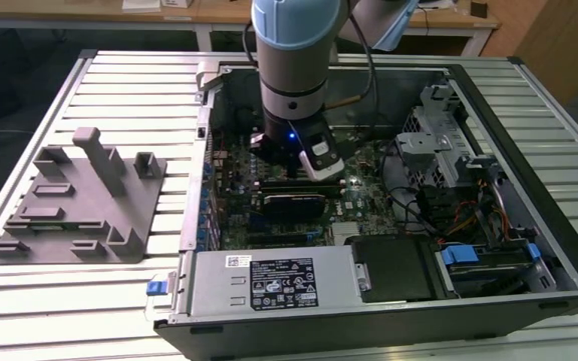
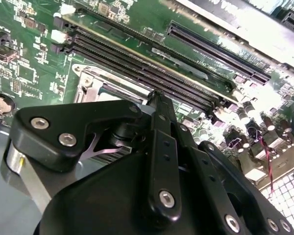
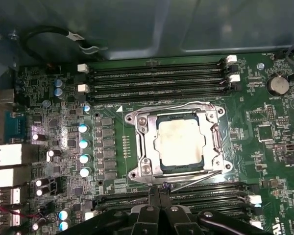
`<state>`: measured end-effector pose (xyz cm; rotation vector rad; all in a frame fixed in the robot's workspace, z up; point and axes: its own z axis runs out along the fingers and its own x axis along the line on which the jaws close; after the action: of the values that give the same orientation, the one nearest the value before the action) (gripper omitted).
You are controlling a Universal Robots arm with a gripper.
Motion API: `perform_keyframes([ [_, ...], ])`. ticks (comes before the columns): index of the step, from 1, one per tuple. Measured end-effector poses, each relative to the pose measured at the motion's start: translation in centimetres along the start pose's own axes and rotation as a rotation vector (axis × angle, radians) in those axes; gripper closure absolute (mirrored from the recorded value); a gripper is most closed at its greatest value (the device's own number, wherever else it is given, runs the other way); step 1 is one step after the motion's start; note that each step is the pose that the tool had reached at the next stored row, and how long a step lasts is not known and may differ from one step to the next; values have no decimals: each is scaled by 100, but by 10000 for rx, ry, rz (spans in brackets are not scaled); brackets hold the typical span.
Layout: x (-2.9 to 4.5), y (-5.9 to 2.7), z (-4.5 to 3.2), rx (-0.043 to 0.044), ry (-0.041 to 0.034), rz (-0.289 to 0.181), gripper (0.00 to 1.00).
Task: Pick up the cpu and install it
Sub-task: 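Install the second cpu locking lever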
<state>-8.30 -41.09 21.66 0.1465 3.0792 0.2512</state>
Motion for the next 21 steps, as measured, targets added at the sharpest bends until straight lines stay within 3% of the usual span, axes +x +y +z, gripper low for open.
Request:
perform_keyframes([
  [3, 30, -30, 6, -57, 6, 4, 89],
  [6, 48, -50, 17, -185, 16, 9, 89],
  [8, 50, -60, 25, -332, 30, 19, 89],
  [11, 51, -92, 30, -621, 56, 35, 89],
  [14, 64, -123, 39, -807, 73, 47, 89],
  [21, 112, -163, 90, -971, 88, 54, 89],
])
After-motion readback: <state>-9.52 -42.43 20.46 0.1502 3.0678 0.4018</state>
